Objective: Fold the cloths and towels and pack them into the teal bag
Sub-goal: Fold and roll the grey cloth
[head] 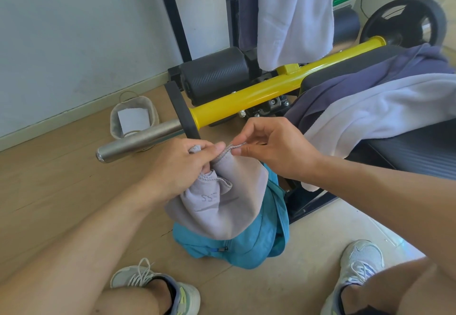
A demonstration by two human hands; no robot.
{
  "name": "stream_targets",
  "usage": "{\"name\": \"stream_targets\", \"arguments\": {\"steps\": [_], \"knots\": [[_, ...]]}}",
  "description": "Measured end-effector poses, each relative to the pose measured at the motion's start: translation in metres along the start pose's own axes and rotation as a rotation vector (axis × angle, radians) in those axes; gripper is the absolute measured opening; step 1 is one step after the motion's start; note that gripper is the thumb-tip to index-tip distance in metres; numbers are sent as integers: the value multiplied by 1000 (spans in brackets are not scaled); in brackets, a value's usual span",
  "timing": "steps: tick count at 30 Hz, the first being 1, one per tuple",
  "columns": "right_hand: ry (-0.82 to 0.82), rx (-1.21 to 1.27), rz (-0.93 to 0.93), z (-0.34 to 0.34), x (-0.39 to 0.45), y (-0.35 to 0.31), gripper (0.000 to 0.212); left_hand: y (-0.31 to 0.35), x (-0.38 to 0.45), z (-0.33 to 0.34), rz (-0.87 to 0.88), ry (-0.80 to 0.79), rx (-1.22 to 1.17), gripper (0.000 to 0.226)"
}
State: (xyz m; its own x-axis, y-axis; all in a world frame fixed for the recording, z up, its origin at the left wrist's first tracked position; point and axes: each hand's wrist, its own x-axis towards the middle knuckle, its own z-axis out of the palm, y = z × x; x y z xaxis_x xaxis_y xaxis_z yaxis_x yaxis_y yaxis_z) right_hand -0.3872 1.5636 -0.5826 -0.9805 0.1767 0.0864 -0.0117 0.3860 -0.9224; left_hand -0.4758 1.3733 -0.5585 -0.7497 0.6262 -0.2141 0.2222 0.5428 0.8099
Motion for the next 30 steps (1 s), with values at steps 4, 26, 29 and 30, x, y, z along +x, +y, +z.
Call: {"name": "stream_targets", "arguments": {"steps": [4, 26, 29, 30], "knots": [[-32, -10, -10, -2, -2, -4, 11, 0, 1, 3, -65, -27, -134, 21], [-22, -3, 38, -7, -3, -6, 27, 5, -2, 11, 38, 98, -129, 12], [-1, -10, 46, -8, -4, -8, 39, 4, -1, 10, 22, 121, -149, 7], [2, -19, 46, -9, -4, -8, 40, 4, -1, 10, 13, 122, -165, 7]]}}
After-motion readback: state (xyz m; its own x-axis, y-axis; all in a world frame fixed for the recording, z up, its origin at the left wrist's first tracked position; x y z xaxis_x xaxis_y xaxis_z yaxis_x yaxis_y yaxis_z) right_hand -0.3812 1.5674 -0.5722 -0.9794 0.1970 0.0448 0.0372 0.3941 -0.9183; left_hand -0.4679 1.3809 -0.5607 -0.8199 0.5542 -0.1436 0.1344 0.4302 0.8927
